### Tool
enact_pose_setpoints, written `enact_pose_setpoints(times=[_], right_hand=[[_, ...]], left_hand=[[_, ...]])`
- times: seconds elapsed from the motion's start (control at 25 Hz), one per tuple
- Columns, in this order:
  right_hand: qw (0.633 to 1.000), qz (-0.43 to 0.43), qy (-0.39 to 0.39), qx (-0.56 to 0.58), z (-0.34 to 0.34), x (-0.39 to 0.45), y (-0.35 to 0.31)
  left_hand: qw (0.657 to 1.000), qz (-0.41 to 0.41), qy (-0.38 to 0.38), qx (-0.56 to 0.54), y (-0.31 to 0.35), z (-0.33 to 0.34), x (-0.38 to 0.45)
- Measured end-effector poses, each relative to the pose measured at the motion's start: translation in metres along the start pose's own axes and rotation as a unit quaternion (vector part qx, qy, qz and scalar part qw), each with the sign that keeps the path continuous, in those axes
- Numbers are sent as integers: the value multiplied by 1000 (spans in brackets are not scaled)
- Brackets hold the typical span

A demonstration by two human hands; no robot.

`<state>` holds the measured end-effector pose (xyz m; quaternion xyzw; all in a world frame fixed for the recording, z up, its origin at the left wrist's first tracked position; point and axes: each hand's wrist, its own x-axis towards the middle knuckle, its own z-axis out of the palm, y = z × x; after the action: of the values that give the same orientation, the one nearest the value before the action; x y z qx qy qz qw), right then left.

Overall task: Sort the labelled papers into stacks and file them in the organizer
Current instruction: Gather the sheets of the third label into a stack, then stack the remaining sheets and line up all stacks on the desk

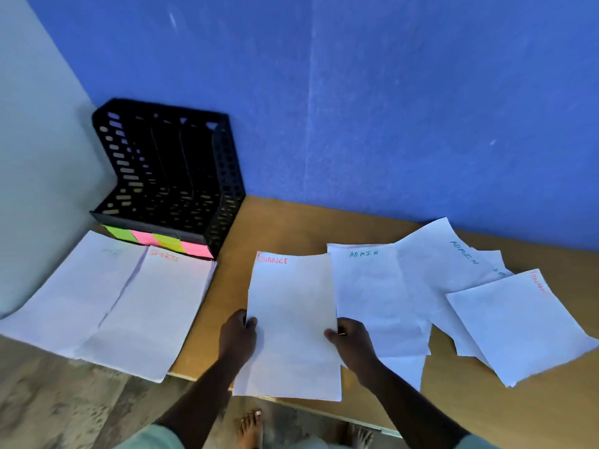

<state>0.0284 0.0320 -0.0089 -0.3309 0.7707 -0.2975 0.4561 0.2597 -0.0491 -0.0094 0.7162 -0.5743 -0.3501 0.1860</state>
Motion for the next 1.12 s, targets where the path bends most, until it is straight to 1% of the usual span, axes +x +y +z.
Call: enact_pose_setpoints(times=[0.16, 0.28, 0.48, 0.6, 0.72, 0.92, 0.96, 1.12], right_hand=[[997, 62, 31, -12, 66, -3, -15], [995, 93, 40, 2, 108, -5, -25], [992, 107, 66, 0, 148, -12, -34], [990, 118, 84, -2, 158, -16, -37], [987, 125, 98, 12, 160, -16, -40], [988, 117, 95, -7, 165, -21, -48], [988, 112, 106, -25, 165, -23, -50], [974, 85, 197, -73, 148, -24, -57]], left_hand=[[998, -10, 33, 45, -33, -51, 29], [998, -29, 20, 48, -60, -79, 47], [999, -16, -6, 52, -87, -104, 55], [999, -4, -18, 41, -96, -108, 57], [999, 5, -47, 16, -98, -108, 52], [997, 29, -72, -1, -98, -103, 47], [997, 35, -76, -3, -98, -102, 47], [994, 73, -79, 10, -90, -94, 45]])
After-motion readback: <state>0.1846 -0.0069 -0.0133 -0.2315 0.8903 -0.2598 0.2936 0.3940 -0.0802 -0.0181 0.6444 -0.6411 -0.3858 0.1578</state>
